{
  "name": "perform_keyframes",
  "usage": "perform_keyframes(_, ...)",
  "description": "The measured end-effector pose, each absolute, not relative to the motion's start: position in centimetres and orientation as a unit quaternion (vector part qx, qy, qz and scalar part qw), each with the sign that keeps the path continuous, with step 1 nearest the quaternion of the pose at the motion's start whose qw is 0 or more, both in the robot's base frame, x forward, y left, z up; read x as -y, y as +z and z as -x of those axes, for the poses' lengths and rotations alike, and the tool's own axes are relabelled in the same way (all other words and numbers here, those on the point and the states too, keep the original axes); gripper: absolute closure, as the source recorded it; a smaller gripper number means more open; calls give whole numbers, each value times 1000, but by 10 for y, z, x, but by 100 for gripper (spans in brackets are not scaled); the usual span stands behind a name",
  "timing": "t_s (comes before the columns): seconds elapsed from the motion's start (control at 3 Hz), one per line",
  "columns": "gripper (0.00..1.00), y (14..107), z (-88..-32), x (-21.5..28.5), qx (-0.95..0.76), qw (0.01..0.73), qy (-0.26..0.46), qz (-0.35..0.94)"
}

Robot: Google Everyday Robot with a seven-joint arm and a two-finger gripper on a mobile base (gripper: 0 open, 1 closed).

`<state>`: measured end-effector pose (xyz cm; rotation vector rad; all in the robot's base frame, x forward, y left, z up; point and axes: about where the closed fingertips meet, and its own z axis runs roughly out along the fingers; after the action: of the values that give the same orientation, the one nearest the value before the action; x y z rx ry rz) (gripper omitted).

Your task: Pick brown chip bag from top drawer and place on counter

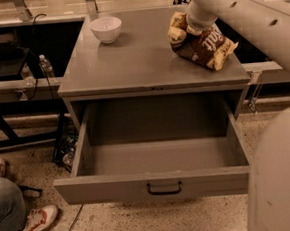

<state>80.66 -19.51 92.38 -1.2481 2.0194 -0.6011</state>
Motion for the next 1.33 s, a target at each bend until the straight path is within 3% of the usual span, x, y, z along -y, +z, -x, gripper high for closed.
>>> perform_keyframes(0.67, 53, 900, -833, 207, -802, 322, -202, 461)
perform_keyframes(1.33, 7, 908, -836, 206, -811, 350, -154, 444)
